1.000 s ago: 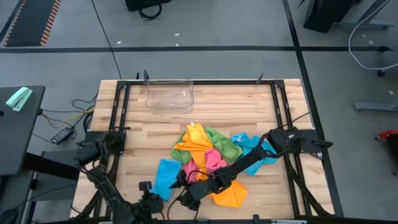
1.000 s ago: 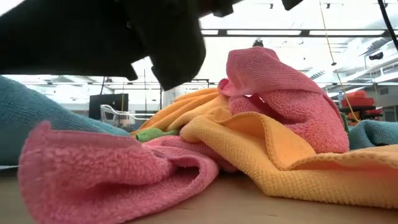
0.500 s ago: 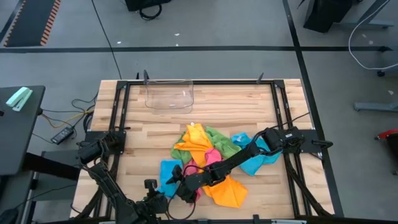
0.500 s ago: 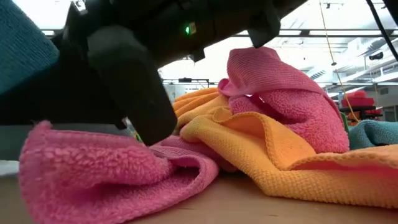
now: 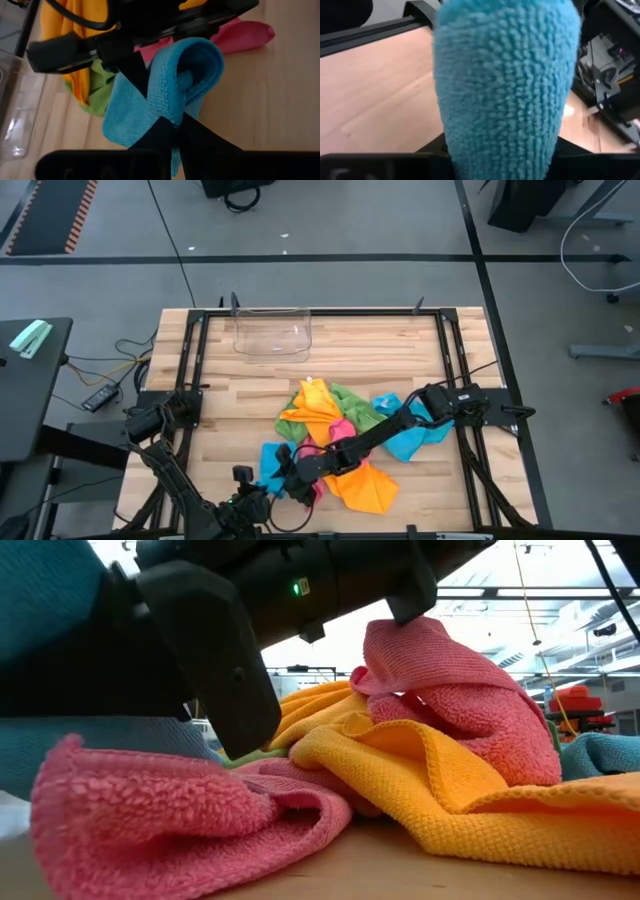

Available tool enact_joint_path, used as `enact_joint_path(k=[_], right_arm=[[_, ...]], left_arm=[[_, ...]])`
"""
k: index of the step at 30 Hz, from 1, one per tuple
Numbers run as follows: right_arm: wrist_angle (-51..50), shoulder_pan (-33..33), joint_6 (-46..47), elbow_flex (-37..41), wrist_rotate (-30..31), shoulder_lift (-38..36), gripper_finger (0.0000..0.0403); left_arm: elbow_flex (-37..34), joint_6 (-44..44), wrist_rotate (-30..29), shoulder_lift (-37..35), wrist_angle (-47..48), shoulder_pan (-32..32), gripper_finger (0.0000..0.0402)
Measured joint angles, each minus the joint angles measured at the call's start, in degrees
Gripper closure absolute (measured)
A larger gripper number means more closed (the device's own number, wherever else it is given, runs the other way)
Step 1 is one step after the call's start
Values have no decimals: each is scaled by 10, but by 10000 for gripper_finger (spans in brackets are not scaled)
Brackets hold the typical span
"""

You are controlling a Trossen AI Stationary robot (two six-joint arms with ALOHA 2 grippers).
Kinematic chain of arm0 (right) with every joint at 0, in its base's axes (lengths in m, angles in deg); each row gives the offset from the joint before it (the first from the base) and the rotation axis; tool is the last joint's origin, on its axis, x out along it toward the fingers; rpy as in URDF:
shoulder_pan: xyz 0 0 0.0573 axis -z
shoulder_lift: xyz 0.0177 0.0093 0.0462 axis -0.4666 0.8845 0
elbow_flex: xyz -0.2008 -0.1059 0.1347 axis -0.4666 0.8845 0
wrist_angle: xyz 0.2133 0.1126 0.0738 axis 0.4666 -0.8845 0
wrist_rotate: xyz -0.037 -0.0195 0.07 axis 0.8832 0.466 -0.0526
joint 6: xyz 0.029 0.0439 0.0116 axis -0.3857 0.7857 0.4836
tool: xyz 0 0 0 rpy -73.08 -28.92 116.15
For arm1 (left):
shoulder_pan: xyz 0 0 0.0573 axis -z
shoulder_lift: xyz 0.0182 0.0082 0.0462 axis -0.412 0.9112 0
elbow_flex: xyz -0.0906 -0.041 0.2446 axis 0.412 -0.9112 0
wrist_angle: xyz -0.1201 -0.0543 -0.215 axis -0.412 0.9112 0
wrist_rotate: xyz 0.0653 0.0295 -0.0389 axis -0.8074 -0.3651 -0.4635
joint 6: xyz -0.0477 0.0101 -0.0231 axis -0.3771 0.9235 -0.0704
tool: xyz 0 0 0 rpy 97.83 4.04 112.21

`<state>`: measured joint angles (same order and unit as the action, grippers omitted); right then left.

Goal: Fold microfiber towels
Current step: Fold the left blue microfiber towel

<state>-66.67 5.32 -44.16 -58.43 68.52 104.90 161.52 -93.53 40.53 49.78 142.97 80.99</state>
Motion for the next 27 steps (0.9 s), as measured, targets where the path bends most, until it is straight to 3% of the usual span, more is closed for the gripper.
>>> enact_joint_path(k=[5, 9, 21, 27], right_arm=[[-6, 4, 28, 0, 0, -5, 329], [-10, 4, 43, -2, -1, -25, 365], [-53, 26, 49, -2, 14, -102, 376], [-68, 34, 109, -2, -35, -121, 376]], left_arm=[[0, 2, 1, -20, 18, 6, 390], [0, 9, -3, -44, 23, 8, 371], [1, 12, -28, -136, 74, 16, 227], [1, -30, -27, -165, 103, 42, 200]])
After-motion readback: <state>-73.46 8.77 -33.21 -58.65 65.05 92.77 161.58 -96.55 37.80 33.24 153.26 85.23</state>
